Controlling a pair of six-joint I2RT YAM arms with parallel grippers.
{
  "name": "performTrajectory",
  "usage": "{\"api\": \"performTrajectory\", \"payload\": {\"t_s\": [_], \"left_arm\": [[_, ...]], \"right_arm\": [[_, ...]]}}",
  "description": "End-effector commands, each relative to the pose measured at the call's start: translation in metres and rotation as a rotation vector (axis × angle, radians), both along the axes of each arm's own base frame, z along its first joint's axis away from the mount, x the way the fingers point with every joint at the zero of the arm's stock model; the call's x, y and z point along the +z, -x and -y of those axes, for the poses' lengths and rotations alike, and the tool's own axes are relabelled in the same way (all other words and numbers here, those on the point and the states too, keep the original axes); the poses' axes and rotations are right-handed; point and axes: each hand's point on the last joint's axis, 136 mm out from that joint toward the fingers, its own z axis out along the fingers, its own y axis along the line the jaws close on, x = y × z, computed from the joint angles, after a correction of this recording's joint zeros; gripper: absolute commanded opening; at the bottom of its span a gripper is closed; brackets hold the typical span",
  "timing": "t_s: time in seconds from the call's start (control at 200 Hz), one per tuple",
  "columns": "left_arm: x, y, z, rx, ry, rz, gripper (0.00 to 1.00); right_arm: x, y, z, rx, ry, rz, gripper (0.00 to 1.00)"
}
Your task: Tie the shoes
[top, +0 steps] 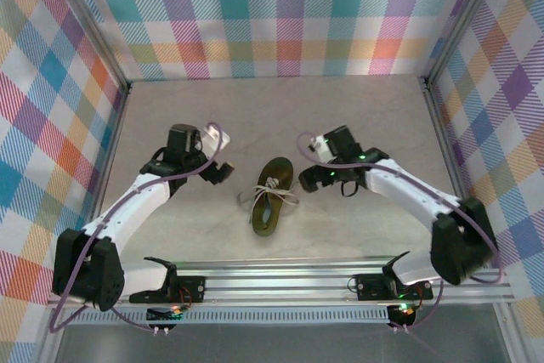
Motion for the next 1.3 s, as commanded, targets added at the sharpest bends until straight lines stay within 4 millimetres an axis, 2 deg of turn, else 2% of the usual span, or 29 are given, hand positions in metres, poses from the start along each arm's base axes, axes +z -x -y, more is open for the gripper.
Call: {"api": "performTrajectory", "payload": {"t_s": [0.0,0.155,0.255,0.325,0.505,0.64,0.675,0.715,0.855,1.0,1.05,1.115,1.295], "left_arm": [[0.025,-0.022,-0.031,0.246,0.128,0.060,1.00],[0.019,-0.030,-0.082,0.526,0.284,0.091,1.00],[0.008,-0.022,-0.121,0.731,0.373,0.143,1.00],[-0.002,-0.016,-0.134,0.791,0.406,0.160,1.00],[-0.041,-0.007,-0.131,0.784,0.411,0.099,1.00],[-0.061,-0.007,-0.125,0.763,0.499,0.155,1.00],[-0.061,-0.009,-0.124,0.747,0.510,0.181,1.00],[-0.058,-0.011,-0.123,0.731,0.500,0.200,1.00],[-0.050,-0.025,-0.123,0.682,0.479,0.298,1.00],[-0.073,-0.037,-0.110,0.612,0.498,0.267,1.00],[-0.080,-0.041,-0.109,0.608,0.497,0.265,1.00],[-0.085,-0.046,-0.110,0.627,0.475,0.209,1.00],[-0.087,-0.049,-0.105,0.633,0.424,0.210,1.00]], "right_arm": [[0.021,-0.026,0.038,-0.146,0.041,0.178,0.99],[0.030,-0.043,0.076,-0.297,-0.009,0.335,0.99],[0.029,-0.045,0.097,-0.373,-0.052,0.432,0.99],[0.024,-0.044,0.114,-0.437,-0.077,0.468,0.99],[-0.004,-0.049,0.140,-0.475,-0.065,0.491,0.99],[-0.009,-0.054,0.147,-0.487,-0.125,0.575,0.99],[-0.013,-0.054,0.151,-0.496,-0.134,0.585,0.99],[-0.008,-0.059,0.152,-0.498,-0.152,0.614,0.99],[-0.008,-0.071,0.142,-0.394,-0.156,0.628,0.99],[-0.034,-0.083,0.152,-0.417,-0.163,0.637,0.99],[-0.031,-0.090,0.156,-0.442,-0.163,0.634,0.99],[-0.038,-0.097,0.165,-0.468,-0.195,0.556,0.99],[-0.039,-0.095,0.166,-0.469,-0.210,0.537,0.99]]}}
